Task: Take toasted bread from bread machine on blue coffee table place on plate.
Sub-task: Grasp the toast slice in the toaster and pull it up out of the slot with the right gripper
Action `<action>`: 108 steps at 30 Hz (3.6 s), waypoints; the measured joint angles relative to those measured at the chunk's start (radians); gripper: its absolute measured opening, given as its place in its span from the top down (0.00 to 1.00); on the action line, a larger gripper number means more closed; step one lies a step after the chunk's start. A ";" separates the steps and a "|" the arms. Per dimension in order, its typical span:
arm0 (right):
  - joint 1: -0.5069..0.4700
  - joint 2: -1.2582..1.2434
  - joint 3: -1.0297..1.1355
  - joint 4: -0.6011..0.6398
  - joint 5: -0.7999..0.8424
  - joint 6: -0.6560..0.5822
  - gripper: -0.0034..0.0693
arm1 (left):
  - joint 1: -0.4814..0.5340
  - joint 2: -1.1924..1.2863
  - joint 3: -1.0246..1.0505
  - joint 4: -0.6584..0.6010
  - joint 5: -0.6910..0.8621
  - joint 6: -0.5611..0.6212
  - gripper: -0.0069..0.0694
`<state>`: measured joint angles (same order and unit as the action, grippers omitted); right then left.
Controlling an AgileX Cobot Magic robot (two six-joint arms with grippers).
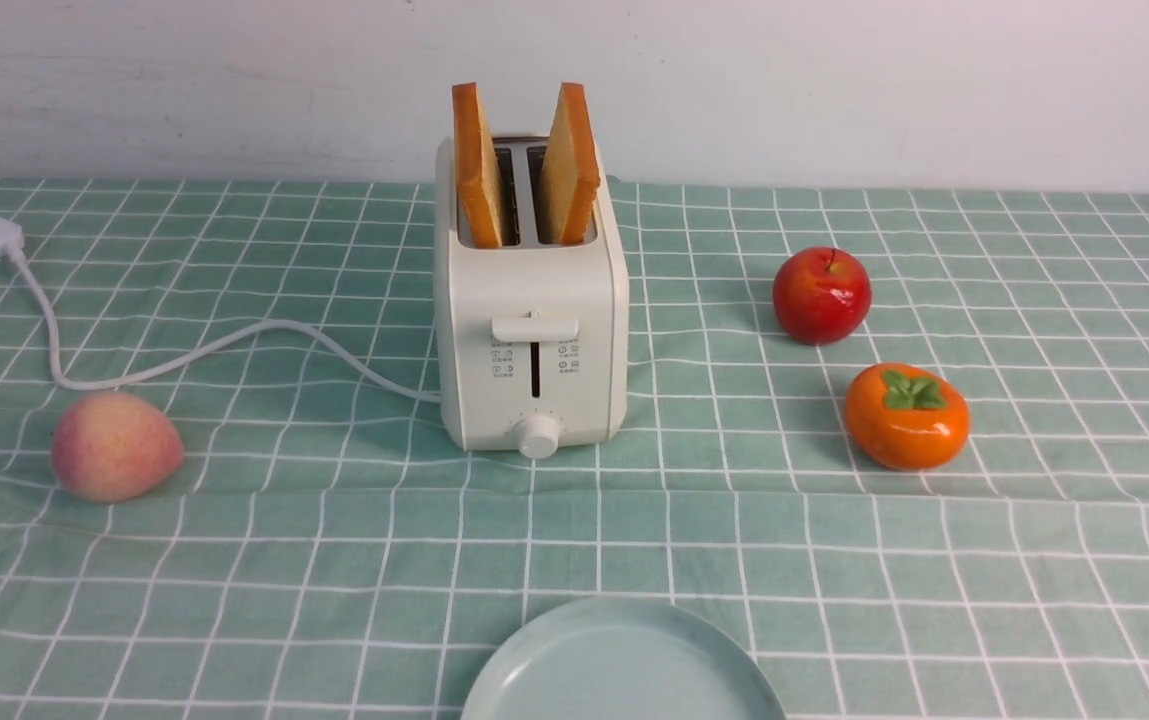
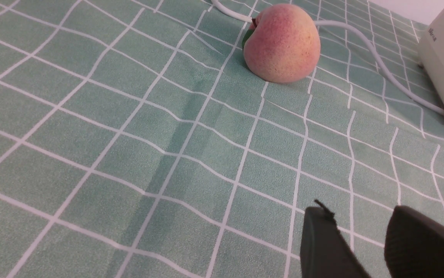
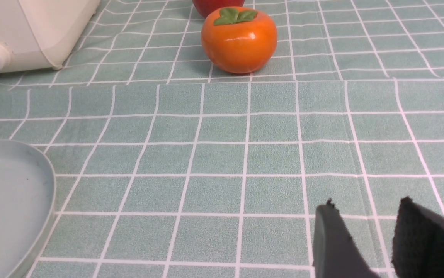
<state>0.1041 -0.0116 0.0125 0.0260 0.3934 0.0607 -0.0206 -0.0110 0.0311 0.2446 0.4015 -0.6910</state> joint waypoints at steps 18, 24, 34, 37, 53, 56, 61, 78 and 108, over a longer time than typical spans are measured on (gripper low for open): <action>0.000 0.000 0.000 -0.051 -0.012 -0.007 0.62 | 0.000 0.000 0.000 0.000 0.000 0.000 0.60; 0.000 0.000 0.012 -0.046 -0.181 0.013 0.62 | 0.000 0.000 0.000 0.000 0.000 0.000 0.60; 0.124 0.000 0.012 -0.032 -0.649 0.160 0.62 | 0.000 0.000 0.000 0.000 0.000 0.000 0.60; 0.155 0.000 0.012 -0.054 -0.719 0.157 0.62 | 0.000 0.000 0.000 0.000 0.000 0.000 0.60; 0.168 0.175 -0.328 0.279 -0.683 0.024 0.62 | 0.000 0.000 0.000 0.014 -0.564 0.000 0.60; 0.168 0.312 -0.467 0.342 -0.684 -0.142 0.62 | 0.000 0.000 0.000 0.019 -0.761 0.000 0.60; 0.168 0.506 -0.640 0.379 -0.638 -0.335 0.62 | 0.000 0.000 0.000 0.026 -0.999 0.006 0.60; 0.169 0.964 -0.985 0.427 -0.351 -0.582 0.62 | 0.001 0.194 -0.654 -0.133 -0.501 0.345 0.60; 0.179 1.763 -1.593 1.156 0.206 -0.857 0.36 | -0.006 0.992 -0.771 -1.021 0.323 0.718 0.60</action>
<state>0.2830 1.7514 -1.5803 1.1818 0.5994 -0.7959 -0.0270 0.9815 -0.7396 -0.7763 0.7242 0.0266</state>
